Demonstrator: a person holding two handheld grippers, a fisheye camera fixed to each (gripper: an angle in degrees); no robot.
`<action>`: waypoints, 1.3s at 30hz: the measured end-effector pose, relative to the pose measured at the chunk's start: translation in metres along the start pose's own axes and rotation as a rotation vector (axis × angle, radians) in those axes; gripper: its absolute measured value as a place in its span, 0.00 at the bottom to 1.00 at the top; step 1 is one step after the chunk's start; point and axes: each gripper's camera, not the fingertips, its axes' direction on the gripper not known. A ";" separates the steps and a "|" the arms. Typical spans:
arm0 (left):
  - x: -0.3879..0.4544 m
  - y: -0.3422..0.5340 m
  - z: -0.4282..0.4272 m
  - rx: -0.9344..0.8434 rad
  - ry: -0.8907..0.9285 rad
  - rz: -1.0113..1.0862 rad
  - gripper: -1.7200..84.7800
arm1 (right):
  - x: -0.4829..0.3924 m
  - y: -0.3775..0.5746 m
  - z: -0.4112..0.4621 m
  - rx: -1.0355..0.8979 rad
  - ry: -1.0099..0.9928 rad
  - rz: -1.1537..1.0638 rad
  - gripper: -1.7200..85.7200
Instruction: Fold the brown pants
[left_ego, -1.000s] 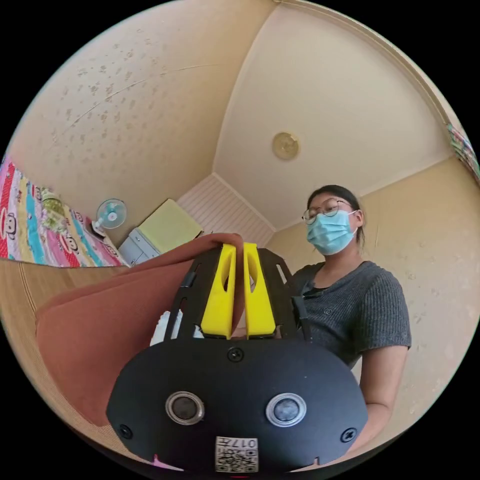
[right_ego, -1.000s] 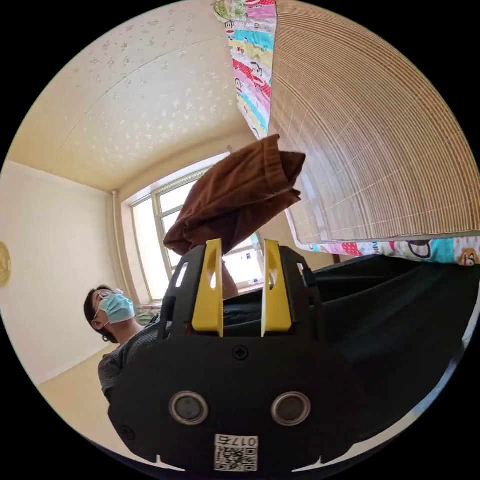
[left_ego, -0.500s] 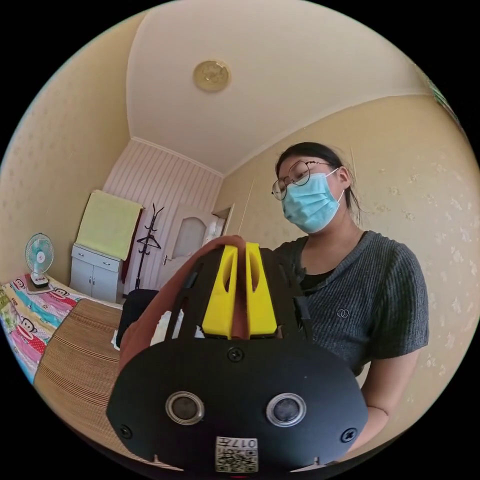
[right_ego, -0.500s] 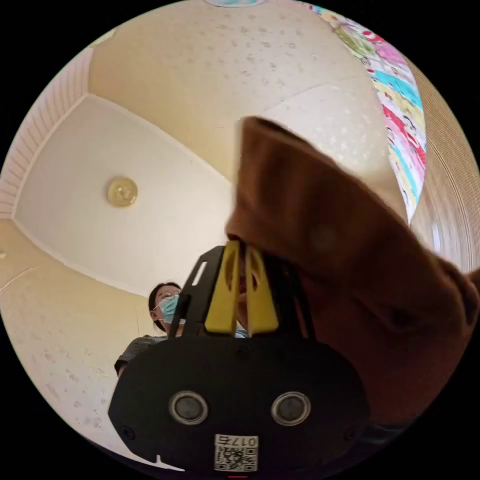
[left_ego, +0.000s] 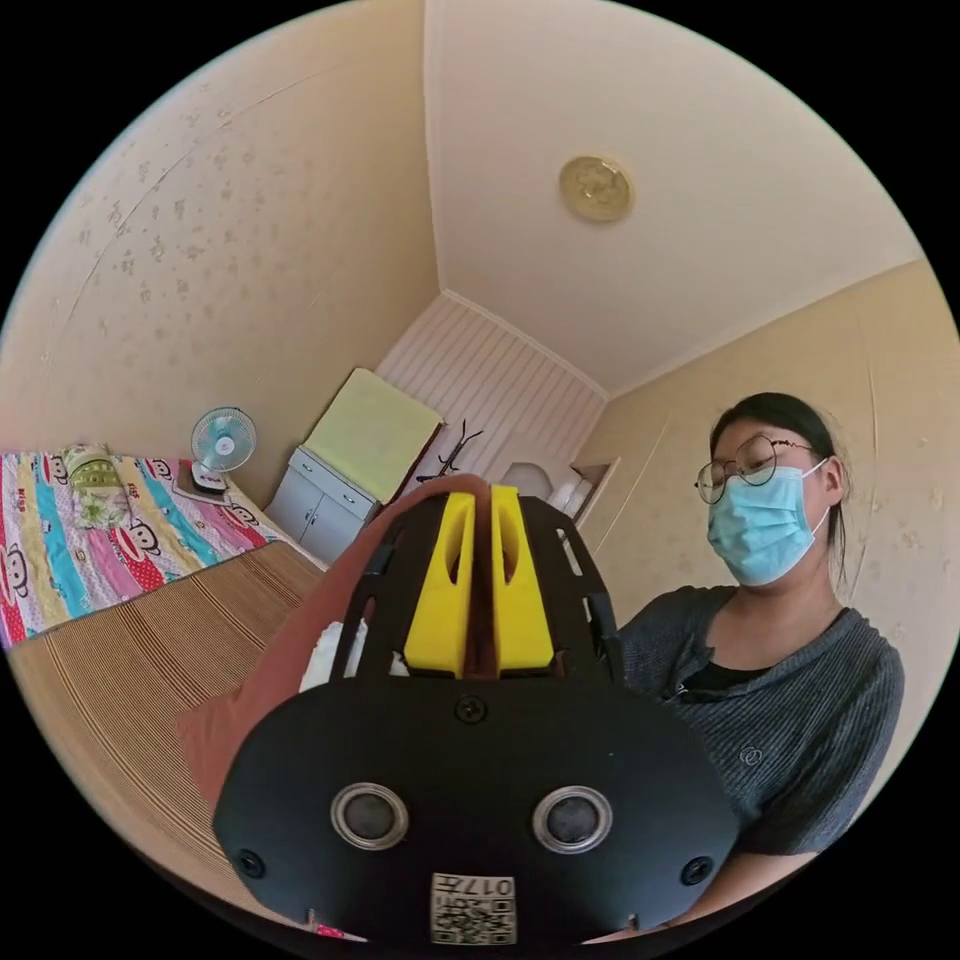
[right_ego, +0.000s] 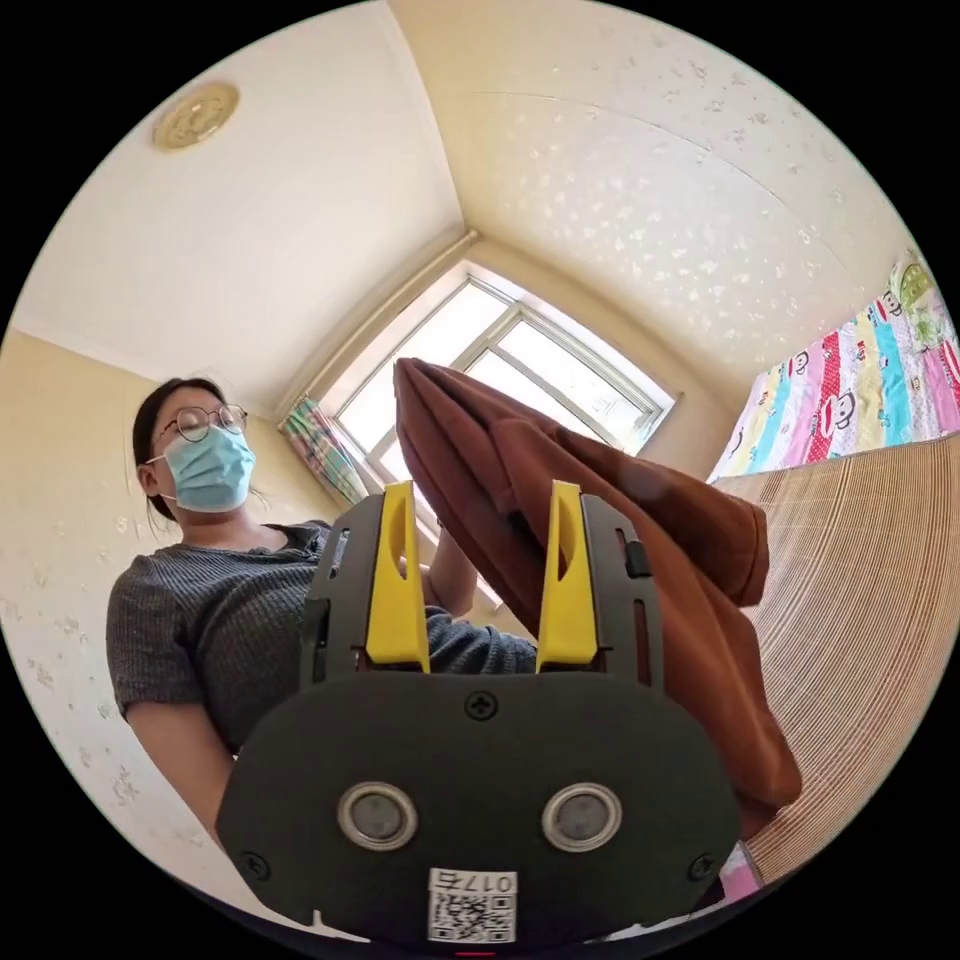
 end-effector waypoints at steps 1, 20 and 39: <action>0.008 -0.003 0.001 -0.011 0.043 0.047 0.03 | 0.022 0.004 0.001 0.022 -0.039 0.054 0.23; -0.035 0.028 0.012 0.435 1.024 0.210 0.03 | 0.262 -0.013 0.107 -0.229 -0.380 0.571 0.33; -0.090 0.035 0.225 -0.023 0.882 -0.279 0.03 | 0.294 -0.229 0.203 -0.359 -0.363 0.168 0.05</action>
